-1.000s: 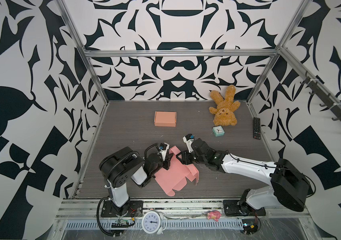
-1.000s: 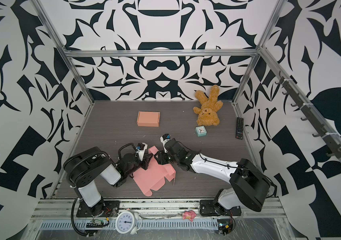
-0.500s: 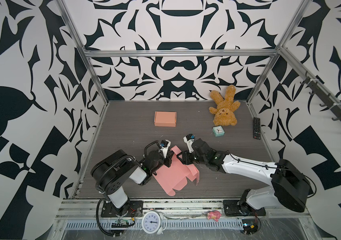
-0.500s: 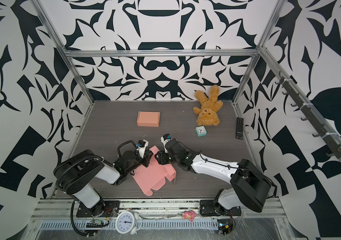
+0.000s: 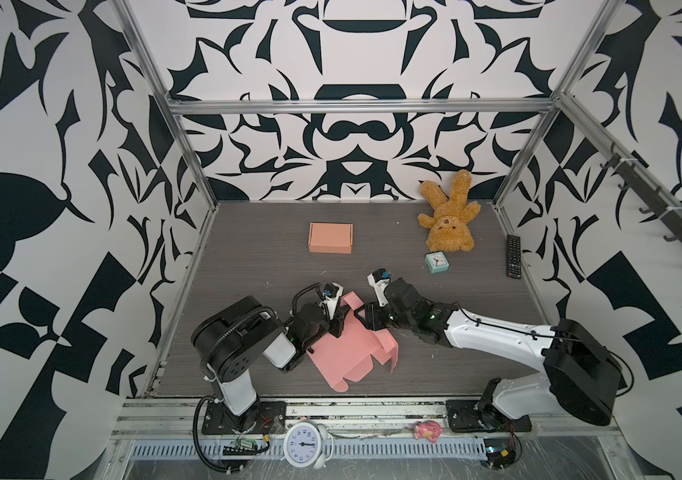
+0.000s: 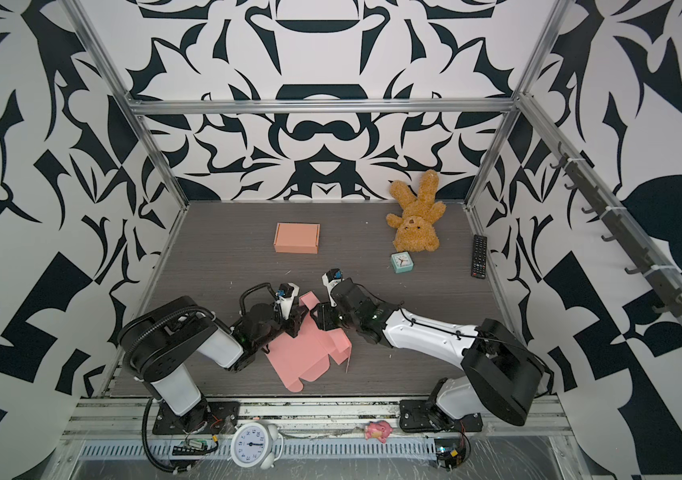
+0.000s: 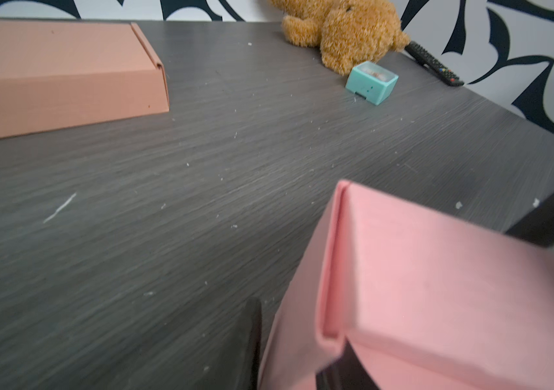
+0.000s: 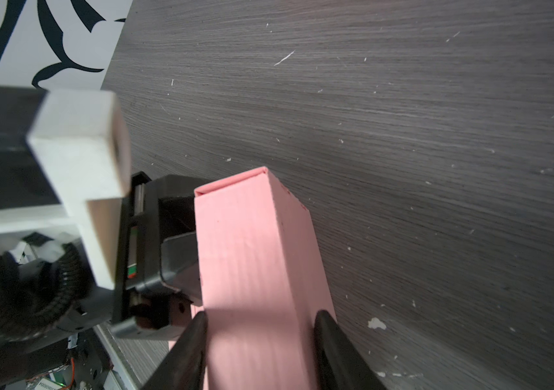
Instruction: Fold the paper box
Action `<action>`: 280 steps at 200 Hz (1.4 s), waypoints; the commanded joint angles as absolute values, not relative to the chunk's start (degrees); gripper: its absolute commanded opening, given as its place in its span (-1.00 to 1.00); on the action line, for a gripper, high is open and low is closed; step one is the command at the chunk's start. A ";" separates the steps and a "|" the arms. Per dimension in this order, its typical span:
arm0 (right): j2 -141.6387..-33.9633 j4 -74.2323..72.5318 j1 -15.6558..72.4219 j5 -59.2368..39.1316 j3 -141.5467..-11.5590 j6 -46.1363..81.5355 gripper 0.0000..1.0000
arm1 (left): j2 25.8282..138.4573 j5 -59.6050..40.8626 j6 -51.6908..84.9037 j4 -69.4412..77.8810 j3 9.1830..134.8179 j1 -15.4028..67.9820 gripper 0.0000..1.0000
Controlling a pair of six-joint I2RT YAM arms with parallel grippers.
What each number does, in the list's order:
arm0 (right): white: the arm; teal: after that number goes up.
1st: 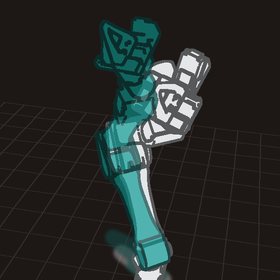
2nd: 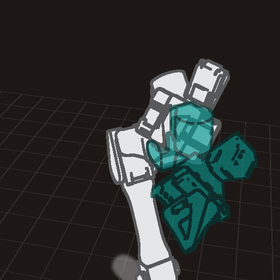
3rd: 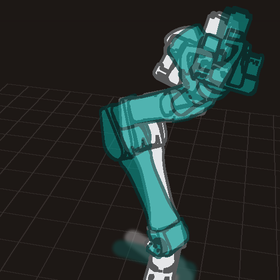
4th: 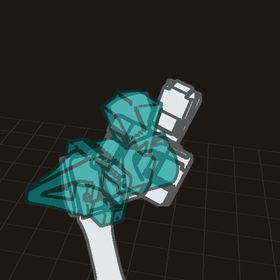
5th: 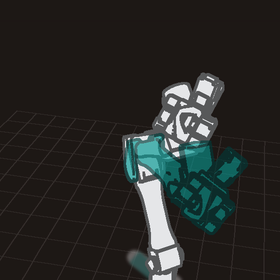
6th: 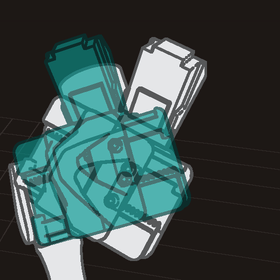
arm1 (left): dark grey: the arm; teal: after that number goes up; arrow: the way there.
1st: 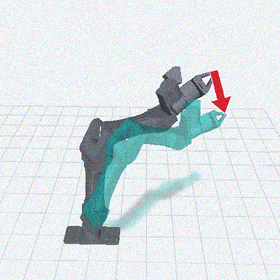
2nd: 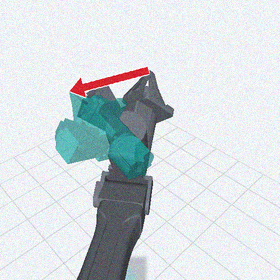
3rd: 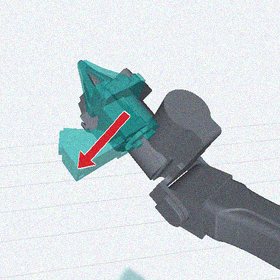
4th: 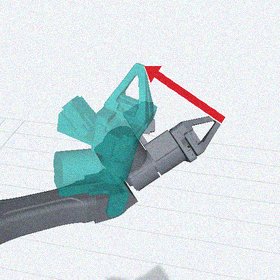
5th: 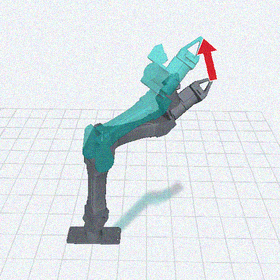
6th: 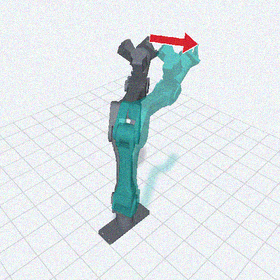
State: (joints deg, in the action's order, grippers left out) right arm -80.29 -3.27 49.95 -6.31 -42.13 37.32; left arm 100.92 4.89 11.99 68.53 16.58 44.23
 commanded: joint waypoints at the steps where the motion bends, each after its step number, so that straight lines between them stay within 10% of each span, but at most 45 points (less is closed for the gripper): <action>1: -78.68 -4.19 50.11 -5.97 -41.75 37.57 0.03 | 103.25 5.91 11.81 71.68 16.00 44.42 -0.41; 280: -78.09 -3.78 50.43 -5.82 -42.13 37.33 0.01 | 97.12 4.39 10.98 66.10 17.78 44.47 -0.62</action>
